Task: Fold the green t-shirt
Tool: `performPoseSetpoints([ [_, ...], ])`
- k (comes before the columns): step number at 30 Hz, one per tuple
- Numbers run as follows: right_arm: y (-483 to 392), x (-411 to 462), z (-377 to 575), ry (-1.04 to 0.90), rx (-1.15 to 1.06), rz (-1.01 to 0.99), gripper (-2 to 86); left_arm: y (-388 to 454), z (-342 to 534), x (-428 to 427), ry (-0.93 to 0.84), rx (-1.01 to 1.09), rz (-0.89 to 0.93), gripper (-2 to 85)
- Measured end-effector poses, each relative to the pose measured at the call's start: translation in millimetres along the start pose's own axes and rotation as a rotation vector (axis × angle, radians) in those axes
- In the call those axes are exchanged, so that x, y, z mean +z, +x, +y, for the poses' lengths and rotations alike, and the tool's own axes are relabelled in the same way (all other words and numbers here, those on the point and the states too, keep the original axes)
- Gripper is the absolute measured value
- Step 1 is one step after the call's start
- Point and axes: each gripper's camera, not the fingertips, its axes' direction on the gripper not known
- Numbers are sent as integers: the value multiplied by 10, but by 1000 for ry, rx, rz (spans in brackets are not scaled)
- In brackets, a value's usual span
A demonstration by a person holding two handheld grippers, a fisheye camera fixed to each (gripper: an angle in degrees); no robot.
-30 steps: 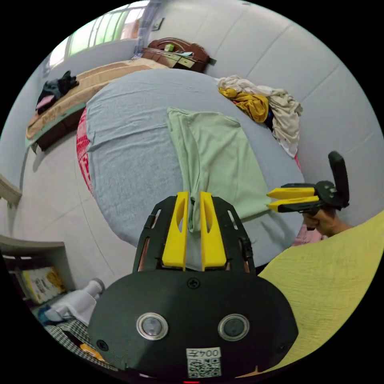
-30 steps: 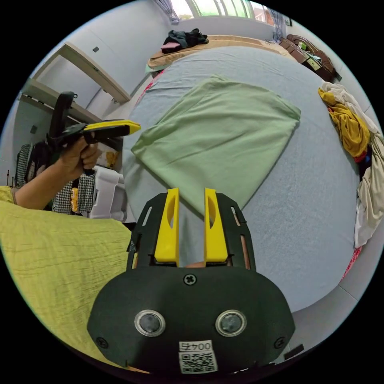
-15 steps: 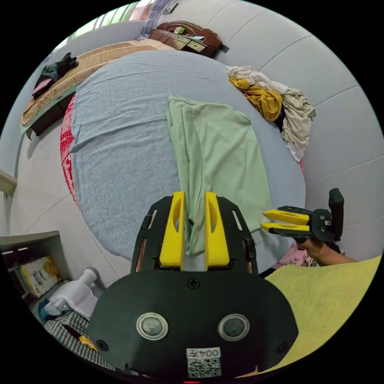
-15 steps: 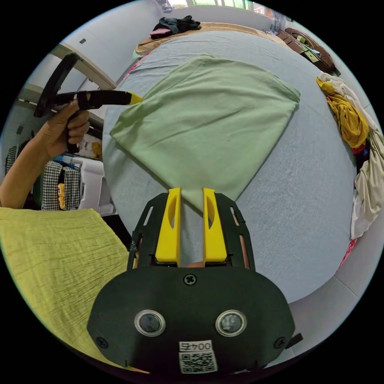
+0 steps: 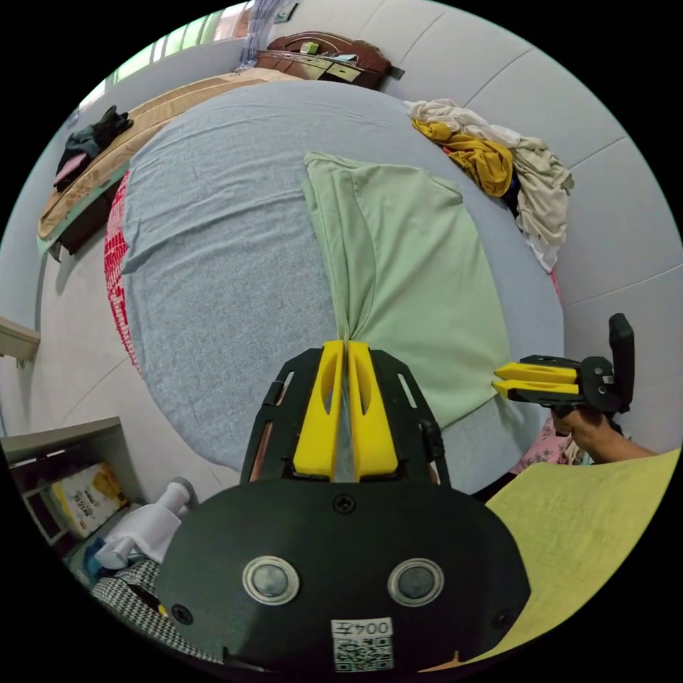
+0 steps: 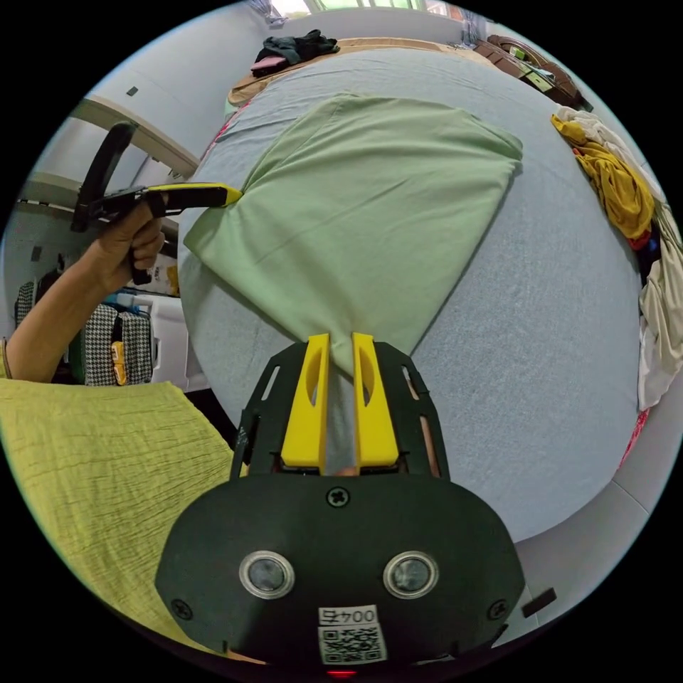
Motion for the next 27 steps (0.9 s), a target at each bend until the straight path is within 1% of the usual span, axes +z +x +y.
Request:
performPoseSetpoints([
  [3, -42, -28, 18, -4, -11, 6, 73, -131, 61, -59, 45, -48, 75, 16],
  [8, -28, -93, 86, 14, 12, -45, 98, -203, 267, -246, 89, -72, 79, 21],
  [12, 9, -133, 127, 20, 23, -59, 96, -76, 566, -274, 120, -87, 109, 27],
  [19, 27, -216, 199, 18, 21, -37, 86, 87, 669, -147, 150, -68, 73, 25],
  [22, 50, -255, 229, 19, 23, -34, 86, 152, 677, -47, 117, -23, 22, 24],
  [27, 129, -322, 301, 27, 28, -34, 80, 105, 698, 230, 63, -32, -21, 21],
])
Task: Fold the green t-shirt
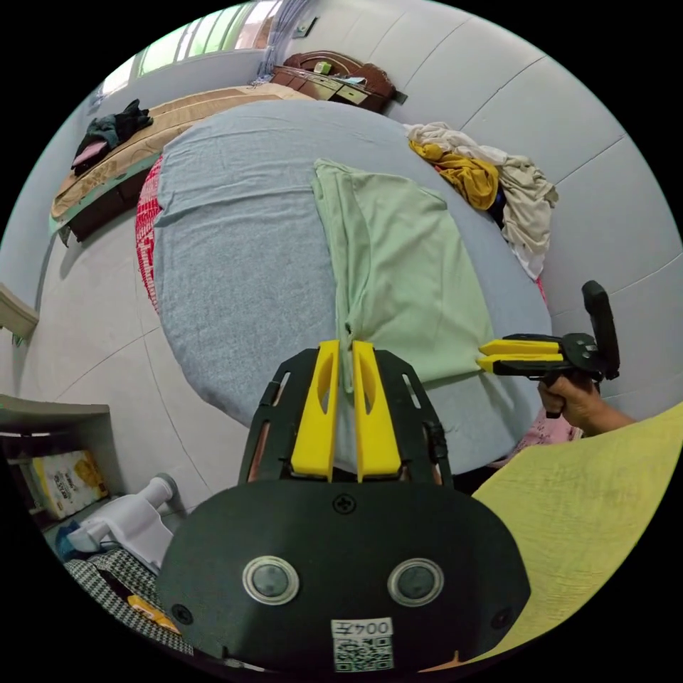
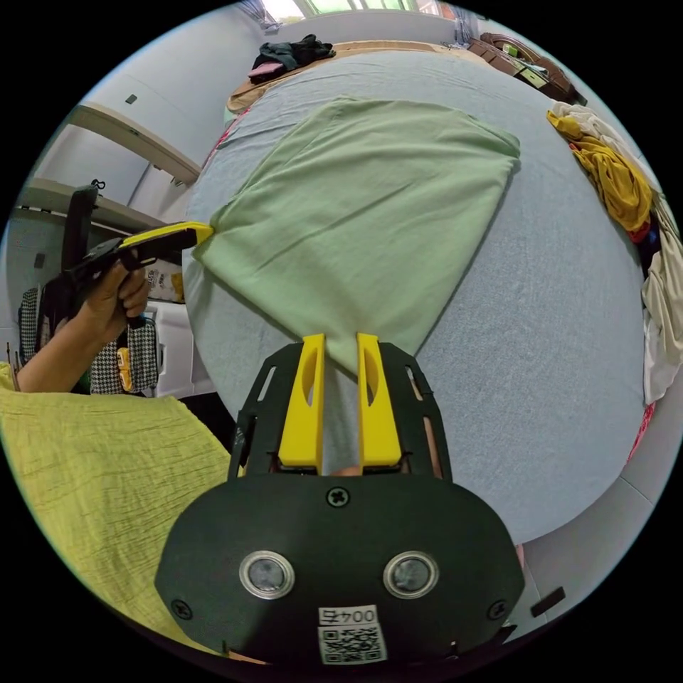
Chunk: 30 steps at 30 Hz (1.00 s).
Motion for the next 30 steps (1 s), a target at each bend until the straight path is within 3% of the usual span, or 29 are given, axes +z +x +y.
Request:
performPoseSetpoints([
  [12, 466, -305, 344, 29, 27, -25, 86, -180, 128, 63, 13, -19, 10, 21],
  [19, 745, -578, 543, 94, 26, 18, 83, -22, 94, -193, 138, 75, 58, 26],
  [25, 1008, -564, 606, 53, 43, -29, 81, 40, 55, 460, -60, 178, 3, 29],
  [30, 1596, -842, 805, 101, 173, -183, 84, -249, 52, 449, -43, 89, 89, 37],
])
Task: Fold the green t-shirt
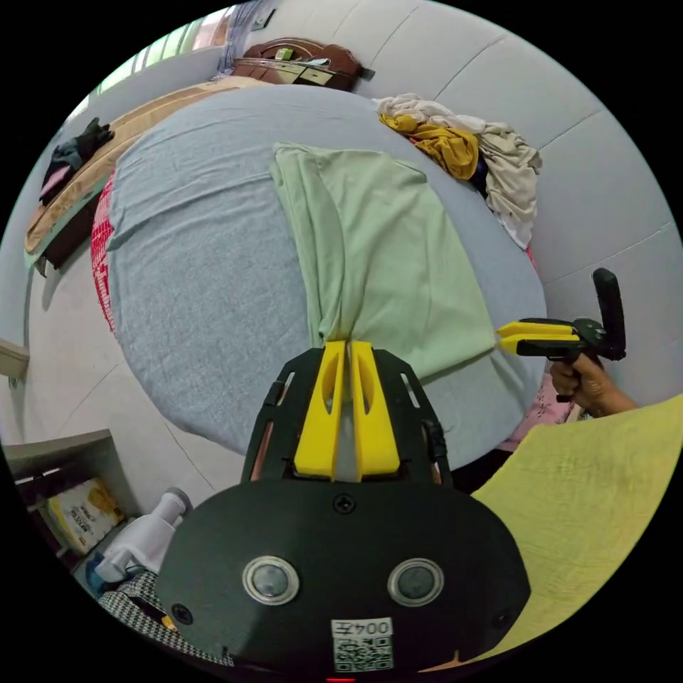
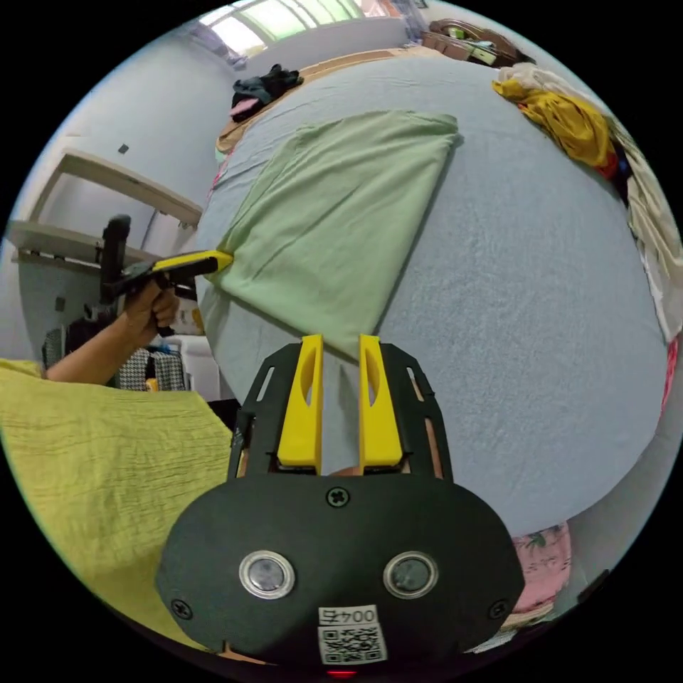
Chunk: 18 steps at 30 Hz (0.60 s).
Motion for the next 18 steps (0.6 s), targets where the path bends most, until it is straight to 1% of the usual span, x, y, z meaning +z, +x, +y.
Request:
performPoseSetpoints([
  [1, 202, -62, 20, 3, 47, -64, 85, -36, 5, -21, 6, -19, 22, 40],
  [3, 480, -113, 44, 6, 111, -143, 87, -231, 62, -96, 42, -135, 182, 56],
  [4, 654, -125, 51, 2, 149, -209, 92, -281, 86, -109, 53, -163, 231, 61],
  [5, 805, -131, 53, 1, 177, -265, 98, -378, 143, -117, 67, -222, 325, 68],
  [9, 1174, -147, 43, -4, 221, -380, 107, -596, 410, -18, 85, -387, 599, 82],
  [11, 1430, -152, 46, 4, 257, -474, 105, -630, 536, 71, 82, -442, 686, 86],
  [14, 1698, -149, 9, -2, 271, -566, 97, -618, 738, 216, 84, -520, 746, 96],
  [18, 1840, -148, -88, -32, 241, -615, 94, -569, 981, 428, 111, -656, 793, 133],
])
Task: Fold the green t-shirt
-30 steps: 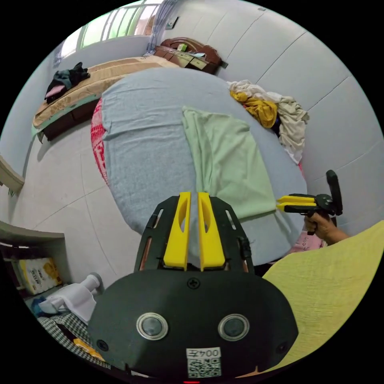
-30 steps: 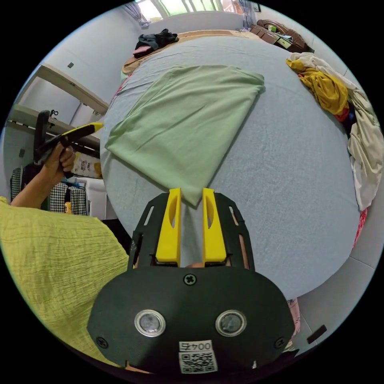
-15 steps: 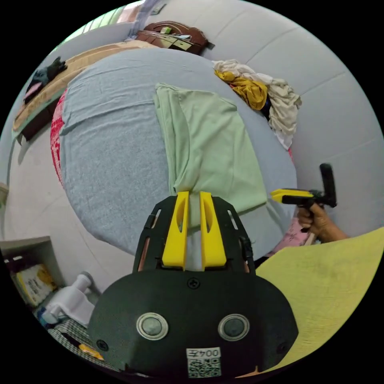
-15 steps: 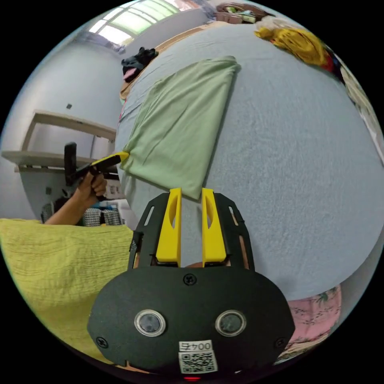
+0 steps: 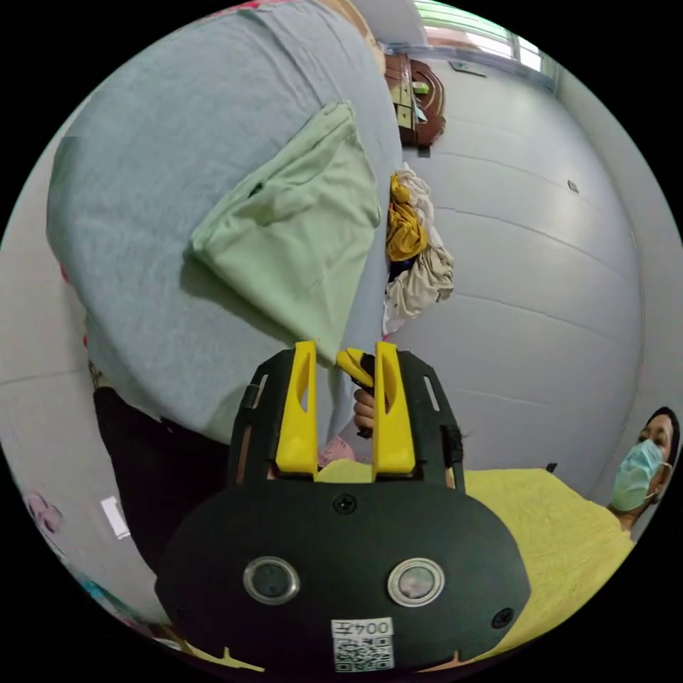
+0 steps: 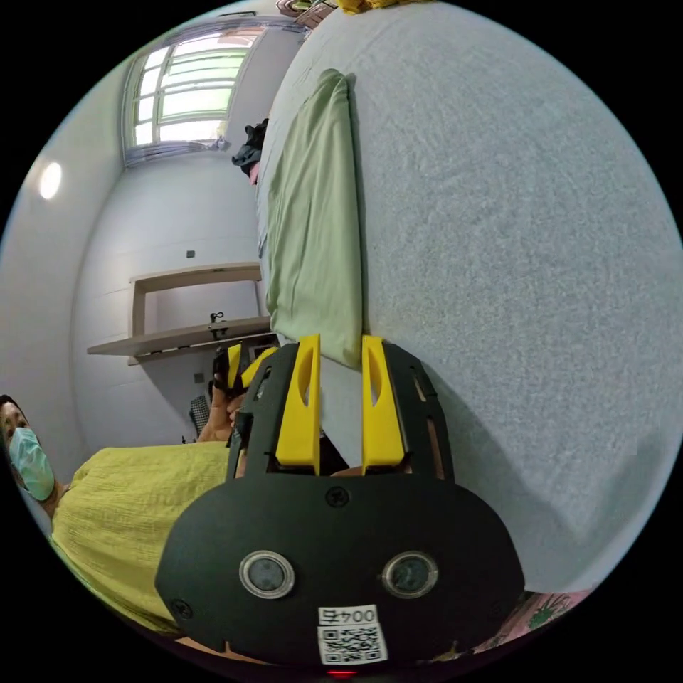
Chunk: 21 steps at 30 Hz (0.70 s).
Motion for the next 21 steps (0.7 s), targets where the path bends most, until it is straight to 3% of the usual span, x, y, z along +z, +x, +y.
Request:
performPoseSetpoints([
  [12, -373, -526, -322, -49, -168, -49, 33, -398, 265, 243, 186, -177, 161, 222],
  [21, -414, -685, -537, -83, -219, -56, 12, -508, 356, 297, 297, -168, 247, 209],
])
